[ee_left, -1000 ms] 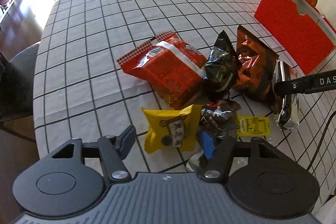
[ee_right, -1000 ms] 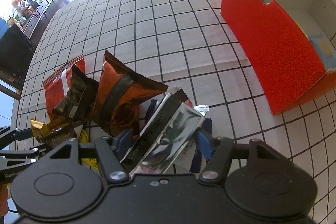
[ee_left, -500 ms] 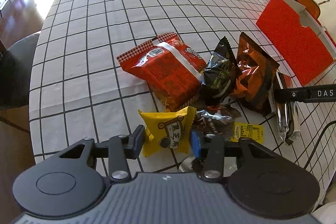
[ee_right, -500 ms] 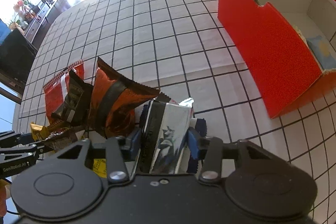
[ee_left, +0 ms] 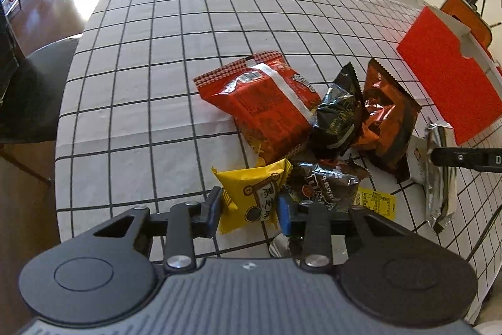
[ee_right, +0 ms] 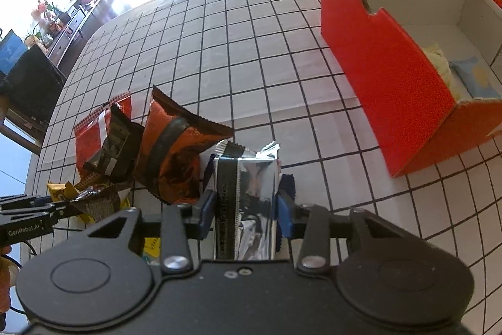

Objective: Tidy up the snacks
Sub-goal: 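Grasp the yellow packet with the left tool while the right tool grasps the silver packet, then carry the yellow and silver packets over the red box with both tools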

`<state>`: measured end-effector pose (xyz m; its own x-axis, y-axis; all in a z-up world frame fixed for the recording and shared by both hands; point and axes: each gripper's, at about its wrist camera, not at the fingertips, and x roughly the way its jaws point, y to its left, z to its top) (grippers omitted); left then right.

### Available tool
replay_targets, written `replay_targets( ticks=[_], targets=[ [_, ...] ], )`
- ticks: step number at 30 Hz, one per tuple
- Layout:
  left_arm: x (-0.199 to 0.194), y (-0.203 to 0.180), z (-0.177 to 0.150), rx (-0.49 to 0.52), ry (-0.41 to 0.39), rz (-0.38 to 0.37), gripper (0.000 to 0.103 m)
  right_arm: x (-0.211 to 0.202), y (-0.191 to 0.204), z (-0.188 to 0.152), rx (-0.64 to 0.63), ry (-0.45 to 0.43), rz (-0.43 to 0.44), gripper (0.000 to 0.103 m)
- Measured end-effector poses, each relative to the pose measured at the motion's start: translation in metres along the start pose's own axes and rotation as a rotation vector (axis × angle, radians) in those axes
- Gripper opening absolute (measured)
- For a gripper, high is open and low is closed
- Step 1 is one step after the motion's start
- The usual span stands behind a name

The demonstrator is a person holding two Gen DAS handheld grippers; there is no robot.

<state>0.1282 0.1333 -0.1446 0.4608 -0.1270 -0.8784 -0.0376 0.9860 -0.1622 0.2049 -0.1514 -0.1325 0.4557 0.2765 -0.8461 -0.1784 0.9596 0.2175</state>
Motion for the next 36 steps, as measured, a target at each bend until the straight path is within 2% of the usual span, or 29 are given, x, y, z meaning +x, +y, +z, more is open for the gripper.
replay_targets(
  ticks=[4, 9, 15, 27, 36],
  targets=[
    [-0.003, 0.005, -0.005, -0.038, -0.008, 0.018, 0.035, -0.010, -0.004, -0.001, -0.008, -0.020, 0.016, 0.040],
    [-0.015, 0.012, -0.010, -0.118, -0.027, 0.006, 0.035, -0.028, -0.005, -0.003, -0.043, -0.057, 0.048, 0.040],
    [-0.039, 0.004, -0.010, -0.147, -0.073, 0.007, 0.035, -0.051, -0.008, 0.003, -0.059, -0.102, 0.082, 0.040],
    [-0.089, -0.054, 0.013, -0.097, -0.154, -0.030, 0.035, -0.098, -0.032, 0.019, -0.084, -0.174, 0.115, 0.040],
    [-0.097, -0.113, 0.040, -0.019, -0.173, -0.061, 0.035, -0.125, -0.064, 0.046, -0.105, -0.252, 0.101, 0.040]
  ],
)
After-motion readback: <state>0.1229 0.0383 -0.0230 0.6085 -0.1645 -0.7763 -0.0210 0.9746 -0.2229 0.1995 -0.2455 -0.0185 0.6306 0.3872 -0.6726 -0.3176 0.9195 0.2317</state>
